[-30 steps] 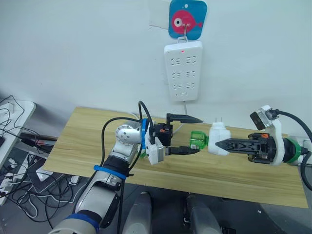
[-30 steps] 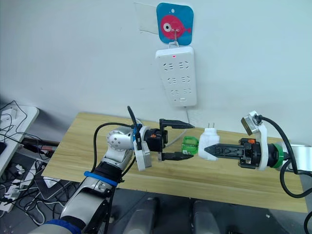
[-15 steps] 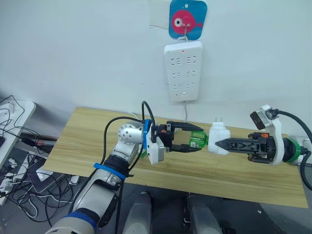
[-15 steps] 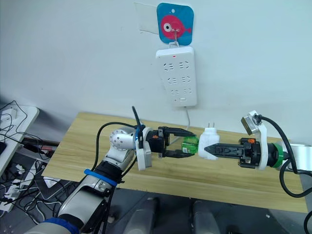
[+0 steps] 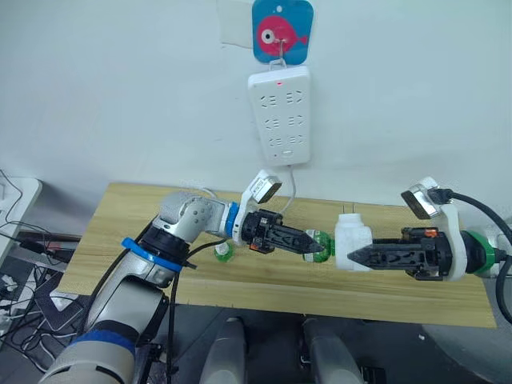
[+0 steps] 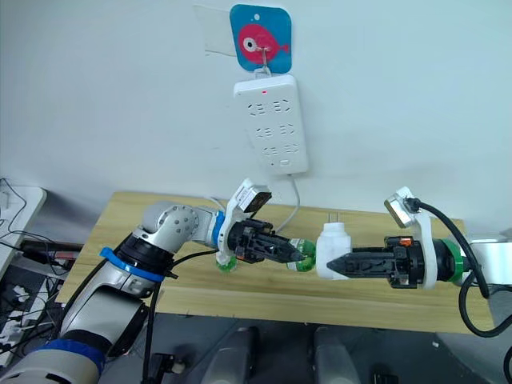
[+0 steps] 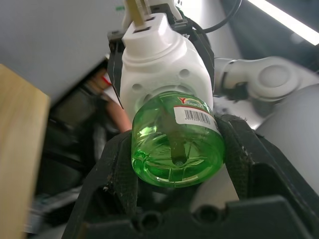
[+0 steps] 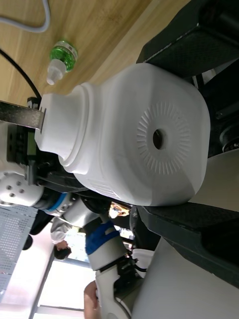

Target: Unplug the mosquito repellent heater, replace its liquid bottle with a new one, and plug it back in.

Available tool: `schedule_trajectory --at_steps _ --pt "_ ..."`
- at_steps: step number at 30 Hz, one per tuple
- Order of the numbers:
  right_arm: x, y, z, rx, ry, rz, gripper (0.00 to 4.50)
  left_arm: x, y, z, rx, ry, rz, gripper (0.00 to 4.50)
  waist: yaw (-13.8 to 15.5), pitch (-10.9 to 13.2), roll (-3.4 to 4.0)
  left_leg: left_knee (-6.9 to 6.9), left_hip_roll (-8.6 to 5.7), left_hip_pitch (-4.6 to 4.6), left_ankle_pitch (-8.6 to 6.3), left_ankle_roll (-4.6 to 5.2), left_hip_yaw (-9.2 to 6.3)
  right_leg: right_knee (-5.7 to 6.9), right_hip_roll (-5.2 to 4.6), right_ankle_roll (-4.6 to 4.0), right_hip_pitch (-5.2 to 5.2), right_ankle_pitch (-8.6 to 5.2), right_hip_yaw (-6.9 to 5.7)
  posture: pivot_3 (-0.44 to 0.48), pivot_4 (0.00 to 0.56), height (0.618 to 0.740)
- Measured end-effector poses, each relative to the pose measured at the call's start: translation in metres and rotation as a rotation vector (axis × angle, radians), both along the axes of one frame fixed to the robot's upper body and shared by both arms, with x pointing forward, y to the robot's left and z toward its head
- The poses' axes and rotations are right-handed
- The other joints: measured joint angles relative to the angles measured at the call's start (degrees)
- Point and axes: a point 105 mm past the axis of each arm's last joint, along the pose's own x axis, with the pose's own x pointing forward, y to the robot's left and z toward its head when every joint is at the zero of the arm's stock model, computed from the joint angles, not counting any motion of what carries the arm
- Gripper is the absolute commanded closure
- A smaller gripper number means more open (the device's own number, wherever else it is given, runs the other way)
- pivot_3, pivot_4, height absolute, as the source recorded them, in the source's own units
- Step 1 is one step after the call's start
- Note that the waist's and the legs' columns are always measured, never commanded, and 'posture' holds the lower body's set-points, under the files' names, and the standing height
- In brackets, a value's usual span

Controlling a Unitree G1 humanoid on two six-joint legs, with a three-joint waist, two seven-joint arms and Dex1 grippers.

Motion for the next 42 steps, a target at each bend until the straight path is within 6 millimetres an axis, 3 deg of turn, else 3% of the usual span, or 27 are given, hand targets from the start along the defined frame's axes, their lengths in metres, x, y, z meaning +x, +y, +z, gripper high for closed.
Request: schedule_trajectory --at_steps 9,13,26,30,35,42 --pt "-0.002 -0.003 -0.001 0.009 0.021 -0.009 1.45 0.0 -0.001 -0.001 0.002 0.038 -0.004 2.25 0.1 0.0 0.0 0.03 -0.07 -0.02 0.0 0.0 0.07 -0.01 -0.11 -0.02 0.0 0.01 0.08 0.125 0.259 0.74" --pt "0.004 -0.025 0.0 -0.037 0.031 -0.107 1.45 0.02 0.029 -0.007 0.062 0.049 0.143 2.25 -0.3 0.0 0.0 0.0 0.0 0.02 0.0 0.0 0.11 0.02 -0.07 -0.04 -0.05 0.02 0.11 0.126 0.26 0.74" --pt "0.004 -0.031 -0.006 -0.052 0.045 -0.136 1.45 0.019 0.025 -0.007 0.047 0.026 0.135 2.25 0.1 0.0 0.0 0.02 -0.09 -0.05 0.0 0.0 0.11 -0.01 -0.16 -0.06 -0.05 0.04 0.1 0.129 0.249 0.74" --pt "0.017 -0.057 -0.03 -0.198 0.048 -0.284 1.45 0.019 0.028 -0.004 0.031 -0.042 0.147 2.25 0.3 0.0 0.0 0.03 -0.11 -0.04 0.0 -0.01 0.15 -0.02 -0.17 -0.05 -0.05 0.03 0.13 0.126 0.254 0.74" --pt "0.043 -0.125 -0.095 -0.671 0.084 -0.602 1.45 0.011 0.025 -0.01 0.01 -0.09 0.143 2.25 0.4 0.0 0.02 0.03 -0.1 -0.02 0.02 -0.03 0.2 0.02 -0.17 -0.03 -0.09 0.02 0.19 0.131 0.259 0.74" --pt "0.06 -0.155 -0.118 -0.887 0.067 -0.671 1.45 0.013 0.022 -0.013 0.012 -0.151 0.166 2.25 0.1 0.0 0.04 0.01 -0.08 -0.02 0.02 -0.03 0.26 0.04 -0.14 -0.08 -0.13 0.05 0.23 0.163 0.272 0.74"
